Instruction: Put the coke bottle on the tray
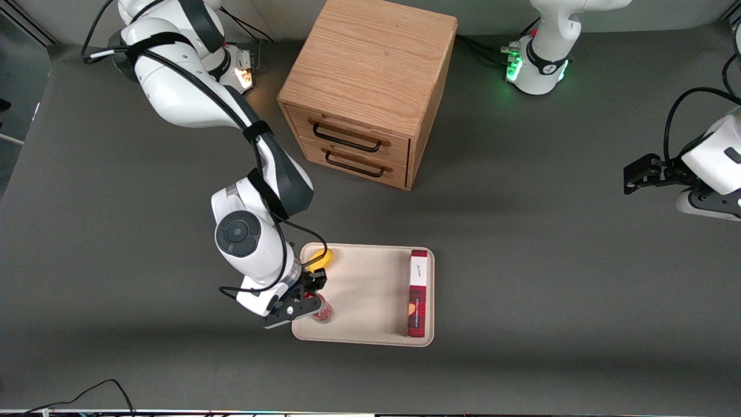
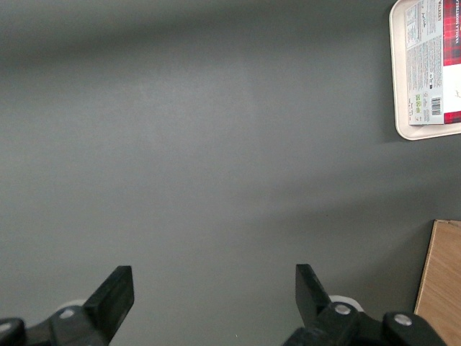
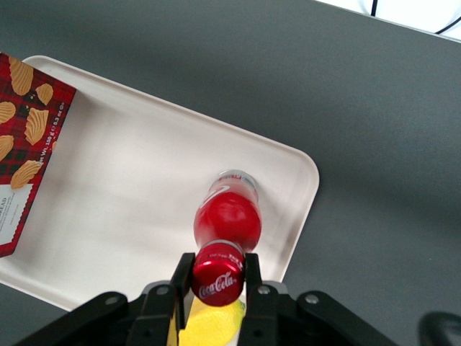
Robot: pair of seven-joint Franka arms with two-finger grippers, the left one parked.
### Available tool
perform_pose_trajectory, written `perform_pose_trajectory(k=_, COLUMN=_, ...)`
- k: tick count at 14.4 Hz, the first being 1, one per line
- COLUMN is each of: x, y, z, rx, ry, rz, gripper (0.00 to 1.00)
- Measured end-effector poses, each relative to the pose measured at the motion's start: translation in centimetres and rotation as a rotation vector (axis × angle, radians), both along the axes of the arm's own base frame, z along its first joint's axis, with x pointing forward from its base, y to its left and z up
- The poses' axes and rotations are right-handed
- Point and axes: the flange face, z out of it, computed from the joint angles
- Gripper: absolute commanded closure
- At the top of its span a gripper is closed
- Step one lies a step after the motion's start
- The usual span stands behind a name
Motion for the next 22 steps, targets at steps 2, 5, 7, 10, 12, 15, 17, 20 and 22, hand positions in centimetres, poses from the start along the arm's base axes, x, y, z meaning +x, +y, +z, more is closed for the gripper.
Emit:
perform_pose_trajectory(k=2, x=0.0, y=0.0, z=0.0, rx=-0.001, ry=-0.001, rz=-0.001, gripper=0.50)
perform_pose_trajectory(k=5, x=0.1, y=-0.2, z=0.0, rx=-0.002, ry=-0.003, rz=-0.003, gripper=0.05)
perform_pose_trajectory(k=7, x=0.3, y=-0.4, z=0.2, rx=-0.004, ry=-0.007, rz=-0.006, gripper=0.00)
perform_pose_trajectory(k=10, x=0.4, y=-0.4, z=1.4, rx=0.002, ry=-0.022, rz=-0.008, gripper=0.00)
perform_pose_trajectory(k=12, x=0.2, y=-0.8, z=3.3, rx=-0.006, ry=-0.008, rz=-0.011, gripper=0.00)
perform_pose_trajectory(k=15, x=-0.9, y=-3.4, z=8.3, rx=-0.032, ry=0.070, rz=-0.041, gripper=0.00)
perform_pose_trajectory(k=17, x=-2.0, y=-6.2, z=12.2, rx=-0.046, ry=0.107, rz=-0.053, gripper=0.00)
perform_pose_trajectory(k=20, x=-4.7, y=-10.9, z=16.7, rx=-0.062, ry=0.127, rz=-0.060, gripper=0.00)
perform_pose_trajectory(k=22, x=-6.9, y=-14.7, z=18.9, rx=-0.072, ry=0.139, rz=-0.069, gripper=0.00)
